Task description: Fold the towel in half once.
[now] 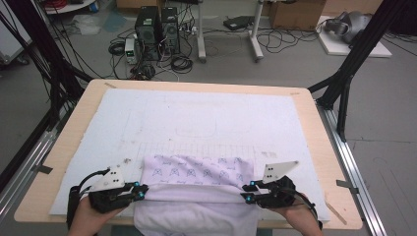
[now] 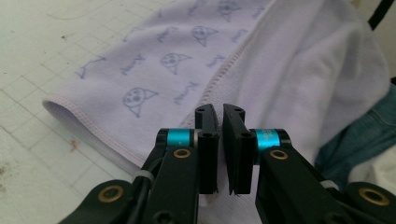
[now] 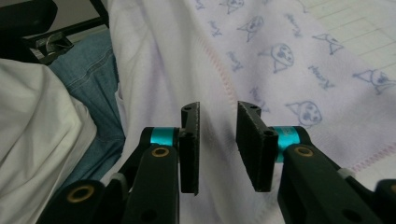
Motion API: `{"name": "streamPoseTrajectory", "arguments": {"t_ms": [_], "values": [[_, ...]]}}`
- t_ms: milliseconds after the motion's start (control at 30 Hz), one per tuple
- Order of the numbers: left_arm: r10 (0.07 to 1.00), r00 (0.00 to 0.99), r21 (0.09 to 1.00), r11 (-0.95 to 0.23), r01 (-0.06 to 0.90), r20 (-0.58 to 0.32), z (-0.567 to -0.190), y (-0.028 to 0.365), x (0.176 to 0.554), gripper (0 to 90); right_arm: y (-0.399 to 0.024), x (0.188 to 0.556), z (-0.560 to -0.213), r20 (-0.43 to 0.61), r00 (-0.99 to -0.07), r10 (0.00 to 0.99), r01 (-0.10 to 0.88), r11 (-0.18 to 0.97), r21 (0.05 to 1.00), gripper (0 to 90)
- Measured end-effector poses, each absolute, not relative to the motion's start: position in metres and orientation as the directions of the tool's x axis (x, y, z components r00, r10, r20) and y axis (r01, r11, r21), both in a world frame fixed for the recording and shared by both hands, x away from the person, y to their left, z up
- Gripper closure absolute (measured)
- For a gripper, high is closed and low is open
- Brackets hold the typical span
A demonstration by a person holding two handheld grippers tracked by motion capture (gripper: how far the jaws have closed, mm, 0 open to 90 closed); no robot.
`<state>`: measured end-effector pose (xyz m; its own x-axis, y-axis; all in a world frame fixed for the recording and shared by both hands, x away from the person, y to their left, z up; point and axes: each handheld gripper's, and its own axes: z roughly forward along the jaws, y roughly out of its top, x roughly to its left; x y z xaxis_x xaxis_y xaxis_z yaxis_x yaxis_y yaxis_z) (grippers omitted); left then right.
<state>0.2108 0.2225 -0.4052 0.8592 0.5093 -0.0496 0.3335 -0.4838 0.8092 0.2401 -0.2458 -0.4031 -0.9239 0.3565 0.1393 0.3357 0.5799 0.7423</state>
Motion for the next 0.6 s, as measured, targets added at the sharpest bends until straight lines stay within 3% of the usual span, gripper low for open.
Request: {"name": "streamPoseTrajectory", "arguments": {"t_ms": [267, 433, 600], "values": [[0.532, 0.845, 0.825, -0.457, 0.334, -0.048, -0.393, 0.229, 0.221, 64.6, -0.261, 0.259, -0.389, 0.120, -0.897, 0.424, 0.354, 0.529, 0.772, 65.3], [0.571, 0.820, 0.827, -0.438, 0.352, -0.047, -0.397, 0.223, 0.245, 63.7, -0.255, 0.275, -0.401, 0.134, -0.889, 0.438, 0.384, 0.552, 0.740, 64.6], [0.620, 0.783, 0.816, -0.422, 0.394, -0.057, -0.407, 0.219, 0.277, 61.0, -0.256, 0.295, -0.403, 0.099, -0.849, 0.518, 0.411, 0.532, 0.740, 57.2]]}}
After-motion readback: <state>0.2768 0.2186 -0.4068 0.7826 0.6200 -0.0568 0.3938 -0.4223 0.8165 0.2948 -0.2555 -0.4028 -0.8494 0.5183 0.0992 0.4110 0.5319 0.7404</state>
